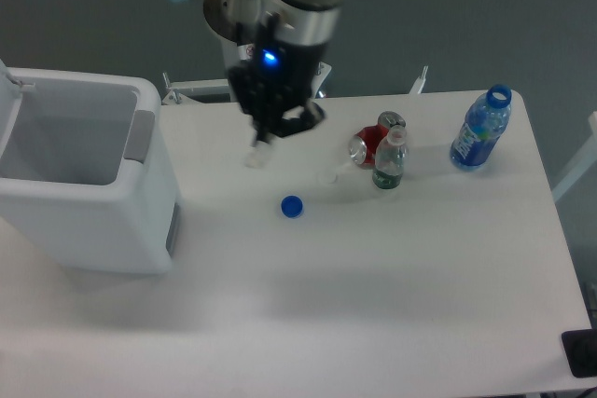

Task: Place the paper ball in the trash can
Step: 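Lift the paper ball and carry it over the white trash bin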

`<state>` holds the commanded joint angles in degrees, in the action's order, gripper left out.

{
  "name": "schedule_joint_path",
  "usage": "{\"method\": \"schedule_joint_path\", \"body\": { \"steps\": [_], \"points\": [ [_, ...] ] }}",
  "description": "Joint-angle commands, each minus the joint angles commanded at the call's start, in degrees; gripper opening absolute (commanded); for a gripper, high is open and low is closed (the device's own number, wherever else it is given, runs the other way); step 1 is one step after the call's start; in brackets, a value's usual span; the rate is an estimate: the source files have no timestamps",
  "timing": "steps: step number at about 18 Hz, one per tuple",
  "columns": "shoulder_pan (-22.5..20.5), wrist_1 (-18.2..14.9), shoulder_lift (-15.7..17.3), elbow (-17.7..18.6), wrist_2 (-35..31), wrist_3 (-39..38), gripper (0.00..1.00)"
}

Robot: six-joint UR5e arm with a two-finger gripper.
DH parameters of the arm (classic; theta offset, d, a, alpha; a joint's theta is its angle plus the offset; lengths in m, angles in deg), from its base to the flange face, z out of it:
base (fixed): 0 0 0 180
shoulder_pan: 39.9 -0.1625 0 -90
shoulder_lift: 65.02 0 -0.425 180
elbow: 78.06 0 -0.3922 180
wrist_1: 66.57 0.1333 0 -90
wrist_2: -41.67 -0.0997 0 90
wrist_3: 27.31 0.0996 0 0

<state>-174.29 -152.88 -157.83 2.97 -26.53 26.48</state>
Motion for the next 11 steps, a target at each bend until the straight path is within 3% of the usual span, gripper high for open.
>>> {"method": "schedule_joint_path", "body": {
  "steps": [11],
  "points": [
    [10.9, 1.93, -0.09, 0.44, 0.53, -2.03, 0.04]
  ]
}}
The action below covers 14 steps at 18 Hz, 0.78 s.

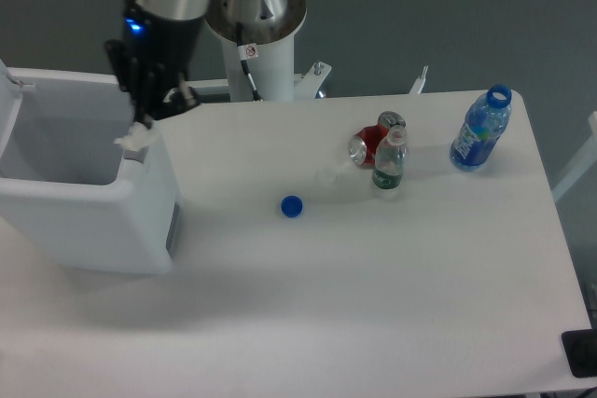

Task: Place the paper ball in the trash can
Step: 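Lift the paper ball and carry it over the white trash bin, then open the gripper to drop the paper ball into the bin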

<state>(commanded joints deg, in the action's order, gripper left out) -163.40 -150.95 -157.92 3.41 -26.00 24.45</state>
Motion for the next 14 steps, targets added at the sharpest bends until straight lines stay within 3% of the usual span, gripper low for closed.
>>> {"method": "schedule_joint_path", "body": {
  "steps": [3, 4, 6, 8, 10, 14],
  "points": [
    [1.85, 0.09, -0.35, 0.61, 0.0, 0.18, 0.11],
    [2.11, 0.0, -0.53, 0.7, 0.0, 0.35, 0.2],
    [2.29, 0.09, -0.7, 1.14, 0.26, 0.53, 0.48],
    [2.82, 0.09, -0.7, 1.32, 0.52, 0.35, 0.65],
    [2.82, 0.09, -0.62, 1.41, 0.53, 0.44, 1.0],
    [2.82, 0.09, -0.09, 1.41, 0.53, 0.35, 1.0]
  ]
}}
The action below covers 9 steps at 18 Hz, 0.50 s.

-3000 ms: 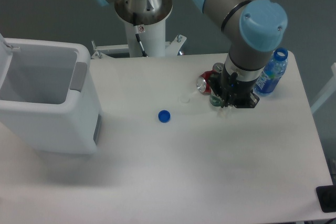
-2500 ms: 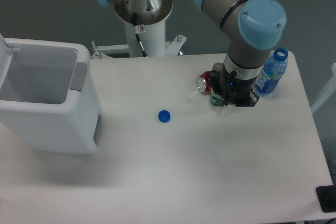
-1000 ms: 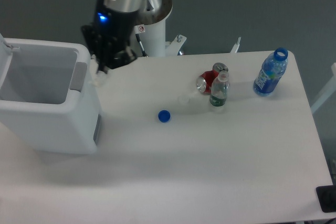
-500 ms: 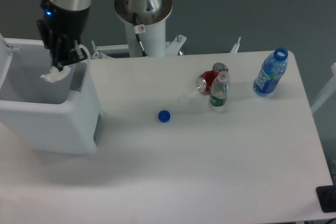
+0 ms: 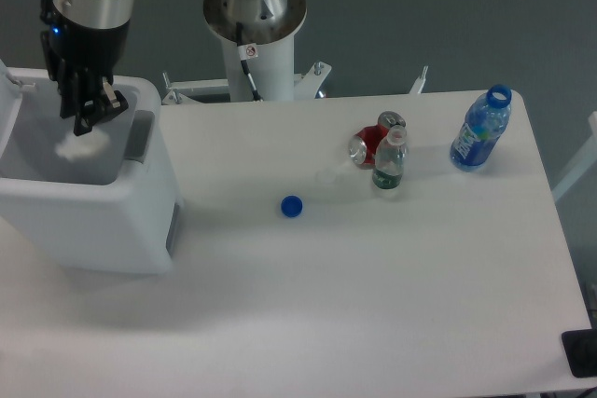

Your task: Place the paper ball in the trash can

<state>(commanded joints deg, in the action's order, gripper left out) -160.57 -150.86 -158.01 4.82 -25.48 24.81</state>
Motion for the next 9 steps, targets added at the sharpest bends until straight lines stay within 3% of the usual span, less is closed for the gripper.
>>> {"method": "schedule_joint_path", "body": {
  "steps": [5, 9],
  "points": [
    [-1.48, 0.26, 0.27, -0.09, -0.53, 0.43, 1.0],
    [-9.47, 0.53, 0.44, -0.09, -0.7, 8.24, 1.0]
  ]
}}
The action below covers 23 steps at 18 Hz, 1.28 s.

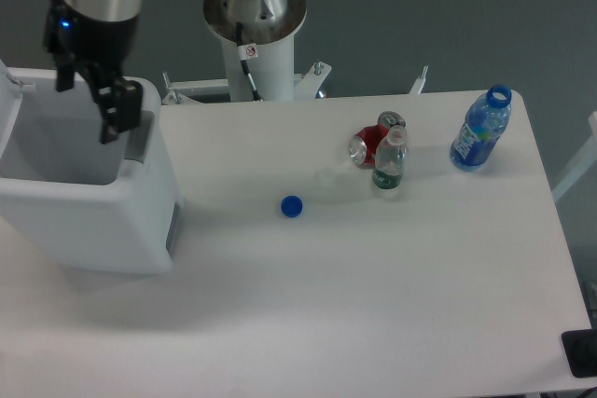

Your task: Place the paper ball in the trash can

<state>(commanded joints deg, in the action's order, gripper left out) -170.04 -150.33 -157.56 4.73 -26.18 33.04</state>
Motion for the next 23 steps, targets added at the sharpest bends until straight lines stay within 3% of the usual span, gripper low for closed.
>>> {"method": "schedule_joint_path", "body": {
  "steps": [2, 4, 9, 15, 23],
  "points": [
    [-3.44, 0.0, 0.09, 0.0, -1.66, 2.65, 1.0],
    [-5.02, 0.17, 0.0, 0.35, -7.27, 3.1, 1.0],
    [-11.44, 4.13, -0.88, 3.16, -11.87, 3.1, 1.0],
    [-16.1, 8.17, -8.51, 3.34, -18.8, 5.73, 1.0],
    [-19.62, 12.83, -18.45, 2.81, -21.52, 13.2, 1.0]
  ]
}}
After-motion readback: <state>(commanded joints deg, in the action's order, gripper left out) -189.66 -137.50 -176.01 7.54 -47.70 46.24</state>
